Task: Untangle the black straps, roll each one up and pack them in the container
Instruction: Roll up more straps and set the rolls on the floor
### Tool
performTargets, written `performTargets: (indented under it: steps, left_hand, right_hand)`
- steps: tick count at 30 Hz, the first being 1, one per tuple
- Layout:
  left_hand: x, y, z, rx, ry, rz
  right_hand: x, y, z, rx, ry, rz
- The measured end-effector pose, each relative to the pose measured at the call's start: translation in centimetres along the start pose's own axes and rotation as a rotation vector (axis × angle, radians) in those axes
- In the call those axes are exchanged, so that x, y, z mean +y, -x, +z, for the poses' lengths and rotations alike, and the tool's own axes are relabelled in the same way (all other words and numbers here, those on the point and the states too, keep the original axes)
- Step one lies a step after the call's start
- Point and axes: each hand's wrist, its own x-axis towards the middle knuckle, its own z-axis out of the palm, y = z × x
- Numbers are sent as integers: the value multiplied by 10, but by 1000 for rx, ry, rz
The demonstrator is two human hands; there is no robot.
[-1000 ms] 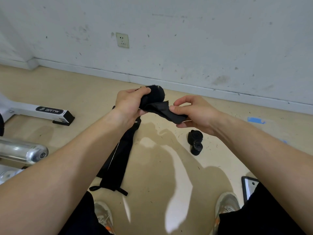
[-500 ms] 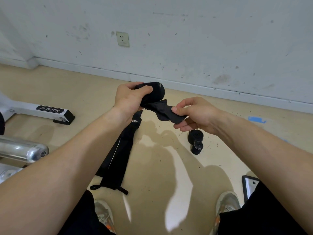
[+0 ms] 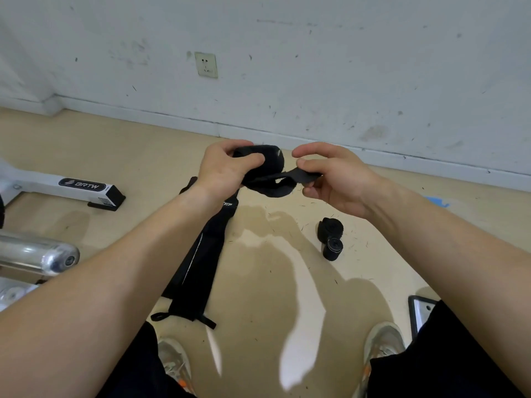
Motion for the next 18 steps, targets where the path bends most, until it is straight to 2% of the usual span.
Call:
performTargets:
  steps: [5,13,18]
  left_hand:
    - [-6,7,10,-99,-1,-22]
    - [-6,17,11,-265,10,-2]
    - [-6,18,10,-282,16,-25]
  right_hand:
    - [2,-1,0,-11,-104,-71]
    - [0,-3,-8,-24,-183,-58]
    - [3,-3,-9,-127,-170,-89]
